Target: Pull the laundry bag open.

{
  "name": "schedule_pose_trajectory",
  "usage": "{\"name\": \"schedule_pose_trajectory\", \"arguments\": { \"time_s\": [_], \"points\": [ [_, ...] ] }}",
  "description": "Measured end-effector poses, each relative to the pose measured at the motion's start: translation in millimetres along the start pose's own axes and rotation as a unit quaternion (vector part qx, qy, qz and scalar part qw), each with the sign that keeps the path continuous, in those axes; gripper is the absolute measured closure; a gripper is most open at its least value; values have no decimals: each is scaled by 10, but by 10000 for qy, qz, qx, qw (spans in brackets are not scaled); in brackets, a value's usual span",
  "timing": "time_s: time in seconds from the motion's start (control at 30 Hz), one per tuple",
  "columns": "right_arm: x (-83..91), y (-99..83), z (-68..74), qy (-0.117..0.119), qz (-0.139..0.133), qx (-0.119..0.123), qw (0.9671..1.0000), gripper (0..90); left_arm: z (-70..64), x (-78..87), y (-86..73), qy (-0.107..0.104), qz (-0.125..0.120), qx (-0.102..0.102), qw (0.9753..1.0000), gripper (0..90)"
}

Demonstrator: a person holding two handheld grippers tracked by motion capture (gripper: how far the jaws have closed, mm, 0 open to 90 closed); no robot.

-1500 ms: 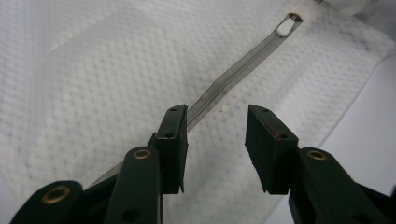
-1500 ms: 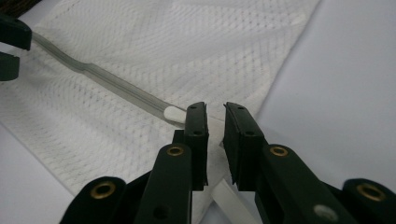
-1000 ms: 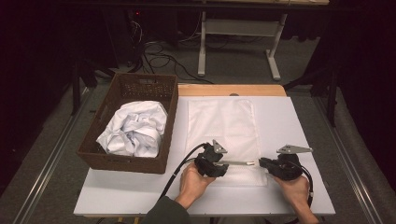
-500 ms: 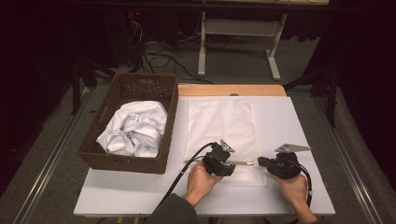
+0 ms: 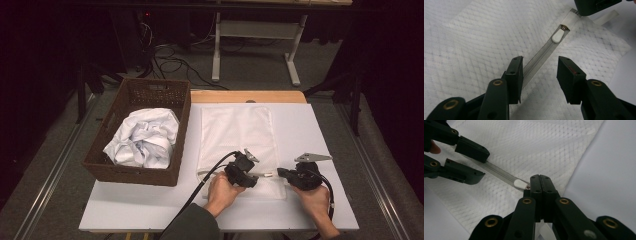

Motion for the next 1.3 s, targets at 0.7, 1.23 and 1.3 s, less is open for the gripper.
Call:
{"name": "schedule_pose_trajectory", "arguments": {
  "time_s": [0.7, 1.23, 1.3],
  "points": [
    [-123, -101, -50, 38, 99, -232, 9997, 900, -180, -179, 159, -90, 20, -71, 9999, 663],
    [-130, -111, -62, 85, 70, -272, 9996, 900, -270, -257, 215, -316, 22, -28, 9995, 753],
    [-130, -111, -62, 89, 70, -277, 9996, 900, -280, -259, 217, -335, 29, -52, 9994, 762]
  ]
}}
Point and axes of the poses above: each handheld gripper's, and its own axes: x roughly backward along the jaws, y roughly out of its top, z roughly to its left, the point moved 8 cm from there along -x, roughly forward along the jaws, and after that the axes turned 12 degrees about y, right-handed, at the moved point
